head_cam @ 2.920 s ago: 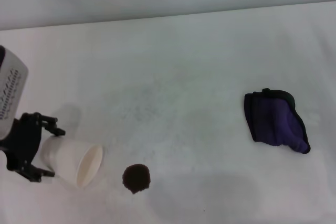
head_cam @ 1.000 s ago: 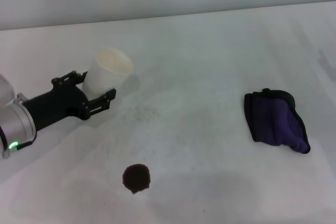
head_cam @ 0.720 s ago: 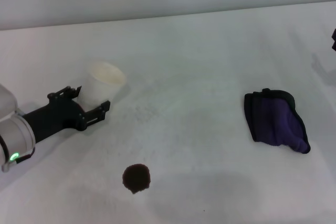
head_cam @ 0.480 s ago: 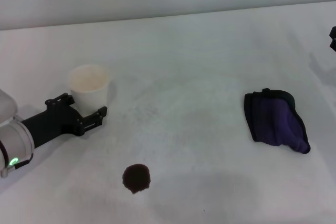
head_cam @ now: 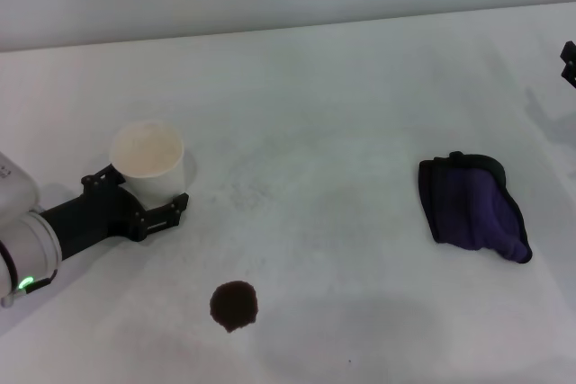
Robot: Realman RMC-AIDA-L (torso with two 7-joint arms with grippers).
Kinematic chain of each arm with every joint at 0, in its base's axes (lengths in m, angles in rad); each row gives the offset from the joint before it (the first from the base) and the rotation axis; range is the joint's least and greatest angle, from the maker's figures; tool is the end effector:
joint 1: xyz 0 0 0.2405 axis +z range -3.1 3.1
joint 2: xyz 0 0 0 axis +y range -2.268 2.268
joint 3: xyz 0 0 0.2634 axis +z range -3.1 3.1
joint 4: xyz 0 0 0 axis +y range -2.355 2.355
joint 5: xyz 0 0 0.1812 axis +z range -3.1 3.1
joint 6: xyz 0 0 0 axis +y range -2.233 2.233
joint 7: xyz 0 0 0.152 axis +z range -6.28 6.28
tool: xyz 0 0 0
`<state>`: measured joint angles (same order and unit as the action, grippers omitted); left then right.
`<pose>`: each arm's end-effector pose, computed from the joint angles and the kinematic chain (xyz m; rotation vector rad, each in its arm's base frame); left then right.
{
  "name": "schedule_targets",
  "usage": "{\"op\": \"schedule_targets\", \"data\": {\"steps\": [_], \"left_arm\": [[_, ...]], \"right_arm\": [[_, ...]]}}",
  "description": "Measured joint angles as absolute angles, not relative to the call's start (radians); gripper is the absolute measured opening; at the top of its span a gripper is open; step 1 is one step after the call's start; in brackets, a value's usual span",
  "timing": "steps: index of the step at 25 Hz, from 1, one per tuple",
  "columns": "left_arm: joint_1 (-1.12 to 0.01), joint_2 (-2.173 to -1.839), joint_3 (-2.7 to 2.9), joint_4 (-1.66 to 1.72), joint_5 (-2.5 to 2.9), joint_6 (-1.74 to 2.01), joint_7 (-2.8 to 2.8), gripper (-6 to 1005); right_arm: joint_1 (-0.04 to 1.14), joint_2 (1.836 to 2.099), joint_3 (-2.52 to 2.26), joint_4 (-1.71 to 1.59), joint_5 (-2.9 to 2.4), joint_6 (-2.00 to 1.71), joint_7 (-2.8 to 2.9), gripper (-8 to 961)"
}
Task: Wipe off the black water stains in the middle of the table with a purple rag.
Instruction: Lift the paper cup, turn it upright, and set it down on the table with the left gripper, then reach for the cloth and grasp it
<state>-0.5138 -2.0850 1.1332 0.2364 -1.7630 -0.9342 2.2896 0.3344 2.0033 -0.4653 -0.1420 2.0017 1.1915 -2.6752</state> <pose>-0.3015 0.3183 -0.0790 -2.4387 -0.6031 -0.3913 0.3789 0.2967 0.0574 -1.6195 0.5974 0.5869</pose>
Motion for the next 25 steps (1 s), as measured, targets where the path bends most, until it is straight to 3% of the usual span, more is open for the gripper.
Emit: {"op": "schedule_targets", "data": {"steps": [12,25], "left_arm": [[-0.485,-2.086,1.131,0.239,-1.797,-0.971,2.351,891],[-0.260,-2.085,1.131,0.236,-2.114,-1.224,2.637,891]], "right_arm": [[0.331,2.005,-0.464,-0.143,2.002,1.210,-2.675,871],[0.331,2.003,-0.466,-0.140,2.002,1.188,-2.678,871]]}}
